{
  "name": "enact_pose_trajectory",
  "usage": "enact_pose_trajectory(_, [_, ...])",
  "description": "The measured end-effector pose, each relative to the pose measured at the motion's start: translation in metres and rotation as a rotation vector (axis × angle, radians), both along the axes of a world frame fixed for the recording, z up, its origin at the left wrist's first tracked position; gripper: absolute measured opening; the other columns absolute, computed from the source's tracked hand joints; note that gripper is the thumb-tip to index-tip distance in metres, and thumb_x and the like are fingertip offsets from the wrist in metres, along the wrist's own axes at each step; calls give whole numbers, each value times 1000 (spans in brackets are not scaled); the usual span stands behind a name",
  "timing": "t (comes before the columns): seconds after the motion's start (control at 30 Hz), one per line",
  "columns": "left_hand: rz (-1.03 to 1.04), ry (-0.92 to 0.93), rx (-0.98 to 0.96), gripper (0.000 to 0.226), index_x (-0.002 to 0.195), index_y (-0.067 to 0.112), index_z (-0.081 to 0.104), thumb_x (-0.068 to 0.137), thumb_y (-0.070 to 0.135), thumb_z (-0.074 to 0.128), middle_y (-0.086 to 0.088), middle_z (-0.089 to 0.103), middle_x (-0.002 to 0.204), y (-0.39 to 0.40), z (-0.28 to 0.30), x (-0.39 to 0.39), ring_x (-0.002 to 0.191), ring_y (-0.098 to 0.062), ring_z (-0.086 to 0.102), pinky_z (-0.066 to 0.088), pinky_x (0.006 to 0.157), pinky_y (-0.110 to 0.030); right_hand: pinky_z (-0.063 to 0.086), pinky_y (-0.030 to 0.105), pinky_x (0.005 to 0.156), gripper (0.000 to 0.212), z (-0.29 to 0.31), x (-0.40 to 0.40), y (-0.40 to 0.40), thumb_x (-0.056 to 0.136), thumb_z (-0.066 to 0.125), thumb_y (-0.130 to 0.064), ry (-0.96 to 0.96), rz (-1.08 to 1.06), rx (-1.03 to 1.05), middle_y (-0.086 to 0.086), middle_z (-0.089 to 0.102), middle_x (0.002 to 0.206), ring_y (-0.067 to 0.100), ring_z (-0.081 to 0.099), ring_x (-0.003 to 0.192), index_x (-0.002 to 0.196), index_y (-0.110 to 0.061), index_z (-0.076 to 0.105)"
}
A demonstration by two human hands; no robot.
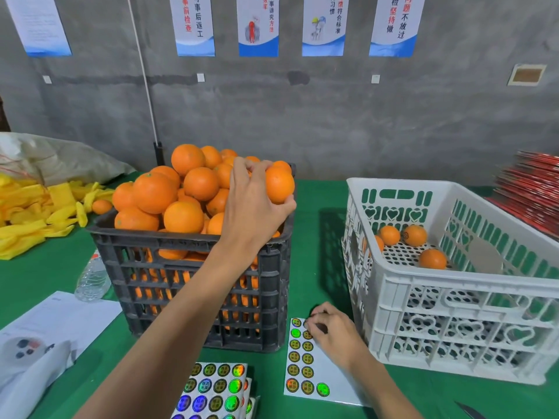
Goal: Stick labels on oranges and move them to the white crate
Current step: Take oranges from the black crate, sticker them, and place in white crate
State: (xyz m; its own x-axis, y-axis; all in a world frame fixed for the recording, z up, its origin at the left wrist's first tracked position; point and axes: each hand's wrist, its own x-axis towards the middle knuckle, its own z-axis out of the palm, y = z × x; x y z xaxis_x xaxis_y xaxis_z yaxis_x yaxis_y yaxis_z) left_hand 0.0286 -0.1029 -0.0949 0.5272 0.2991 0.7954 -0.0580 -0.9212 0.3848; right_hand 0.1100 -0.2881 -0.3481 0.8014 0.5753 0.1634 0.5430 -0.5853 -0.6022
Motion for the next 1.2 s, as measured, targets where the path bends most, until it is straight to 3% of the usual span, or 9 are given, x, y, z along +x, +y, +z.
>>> enact_pose_trajectory(0.07, [-5,-4,-7,67,135,9,55,79,34,81,-11,41,124,0,-1,0,119,-28,45,44,95,-35,40,19,82,46,1,-3,-1,92,59,-60,-39,21,-67,-26,47,106,-2,54,84,125,-29,70])
enact_pose_trajectory(0.13, [-5,-7,-8,67,136,10,55,79,35,81,-11,41,124,1,-1,0,118,-28,45,45,95,-36,39,19,83,56,2,-5,-1,92,58,-64,-46,26,-96,-21,45,110,-2,52,84,133,-28,66])
enact_pose_trajectory(0.33, [-2,-13,-17,68,137,11,54,79,37,80,-10,40,124,1,-2,-1,117,-27,45,47,93,-35,42,17,77,39,0,-9,1,96,64,-47,19,-15,36,-23,48,104,4,58,84,123,-20,73])
enact_pose_trajectory(0.57, [-13,-20,-44,68,136,13,54,79,37,80,-9,39,125,2,-3,0,118,-27,46,48,93,-38,46,14,86,21,5,-2,-1,98,66,-27,118,-12,117,-15,57,102,5,61,92,111,-14,78])
enact_pose_trajectory(0.7, [-25,-23,-60,67,136,15,53,79,37,80,-7,39,126,2,-3,0,119,-26,46,49,93,-38,42,10,56,17,10,-1,-3,99,65,-24,155,-63,155,-9,61,103,3,57,68,102,-15,79])
enact_pose_trajectory(0.73, [-24,-22,-60,67,136,15,53,79,37,80,-7,39,126,2,-3,0,119,-26,46,49,93,-38,42,10,55,17,10,-1,-3,99,64,-23,146,-65,149,-9,61,103,3,57,68,103,-14,78])
enact_pose_trajectory(0.9, [-27,-30,-56,67,135,15,54,79,37,82,-7,40,125,3,-4,0,118,-27,47,50,92,-39,46,14,81,28,8,-4,0,97,66,-31,71,-17,36,-15,51,106,10,59,90,117,-13,69])
enact_pose_trajectory(1.13, [-27,-22,-63,68,137,16,53,79,37,81,-7,39,126,2,-3,0,118,-27,47,51,91,-39,47,27,87,34,9,1,1,101,56,-41,-57,20,-114,-12,47,103,6,56,87,110,-14,75])
enact_pose_trajectory(1.2, [-25,-20,-59,67,136,15,53,79,38,81,-7,40,126,2,-3,-1,117,-27,48,51,90,-39,47,29,86,38,14,2,1,104,49,-41,-133,66,-211,-8,46,107,12,59,84,109,-14,75])
